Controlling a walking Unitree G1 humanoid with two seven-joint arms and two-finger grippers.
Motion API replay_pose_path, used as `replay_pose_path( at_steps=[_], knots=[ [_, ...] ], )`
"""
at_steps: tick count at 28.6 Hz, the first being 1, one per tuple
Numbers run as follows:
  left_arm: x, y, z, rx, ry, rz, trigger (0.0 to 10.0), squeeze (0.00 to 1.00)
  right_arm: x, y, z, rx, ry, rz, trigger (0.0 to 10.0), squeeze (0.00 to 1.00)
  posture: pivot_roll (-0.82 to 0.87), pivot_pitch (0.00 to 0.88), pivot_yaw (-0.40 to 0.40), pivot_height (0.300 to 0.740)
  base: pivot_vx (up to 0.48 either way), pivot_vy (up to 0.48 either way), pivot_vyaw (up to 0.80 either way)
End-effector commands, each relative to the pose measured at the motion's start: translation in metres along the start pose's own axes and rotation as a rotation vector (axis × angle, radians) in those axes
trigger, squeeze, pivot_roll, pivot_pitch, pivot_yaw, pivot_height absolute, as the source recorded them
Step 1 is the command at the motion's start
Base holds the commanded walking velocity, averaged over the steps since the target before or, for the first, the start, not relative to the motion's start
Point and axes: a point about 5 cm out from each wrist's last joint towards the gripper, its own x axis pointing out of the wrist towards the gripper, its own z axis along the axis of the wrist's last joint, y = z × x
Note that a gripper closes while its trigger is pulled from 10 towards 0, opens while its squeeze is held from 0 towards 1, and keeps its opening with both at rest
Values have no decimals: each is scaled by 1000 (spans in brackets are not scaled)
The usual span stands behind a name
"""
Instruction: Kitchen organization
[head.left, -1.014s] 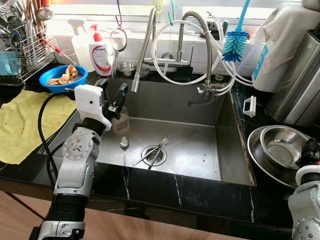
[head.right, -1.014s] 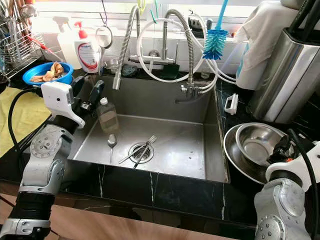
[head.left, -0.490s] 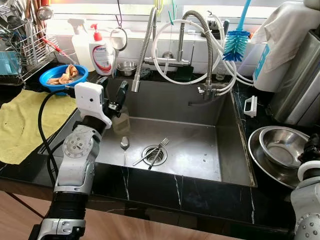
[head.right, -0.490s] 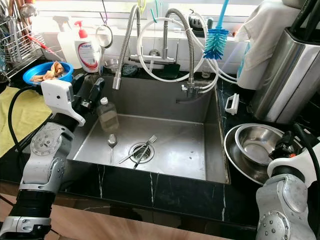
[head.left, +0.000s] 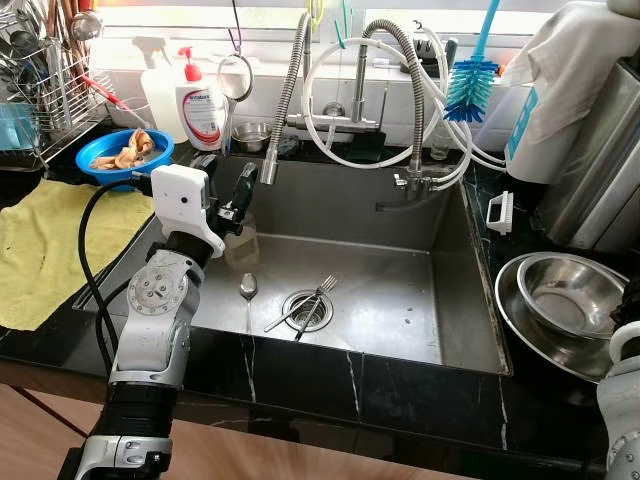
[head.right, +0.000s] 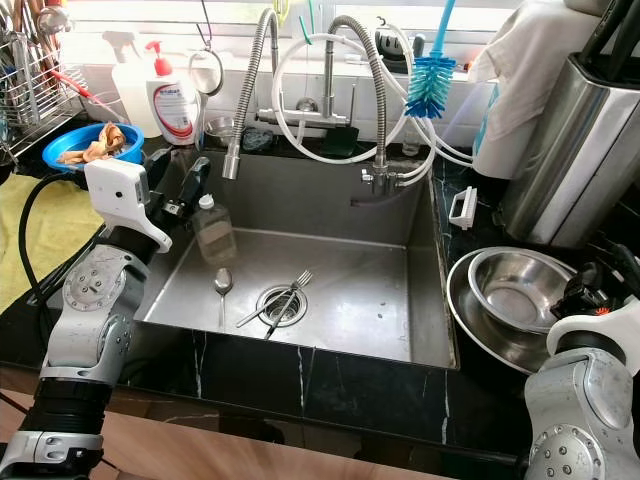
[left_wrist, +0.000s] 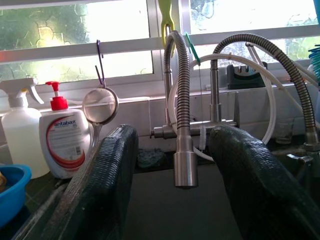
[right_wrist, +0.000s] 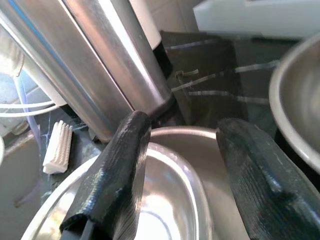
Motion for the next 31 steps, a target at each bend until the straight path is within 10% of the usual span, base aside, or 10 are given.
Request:
replay_pose_path(
  at_steps=[1,7,14,31],
  knots=[
    [4,-1,4,-1,-21,-5,10000,0,-3,4,6,-21,-16,53,10000,0,-102,0,13,740,0,0,0],
    [3,4,1,-16,-8,20,10000,0,-6,15,11,-64,-90,162,10000,0,-97,0,11,740,0,0,0],
    [2,7,3,-41,-13,43,10000,0,-27,53,14,-364,-320,410,10000,0,-92,0,9,740,0,0,0],
    [-4,-1,-7,-69,20,32,10000,0,-29,59,-3,-390,-356,493,10000,0,-88,0,14,740,0,269,217]
  ],
)
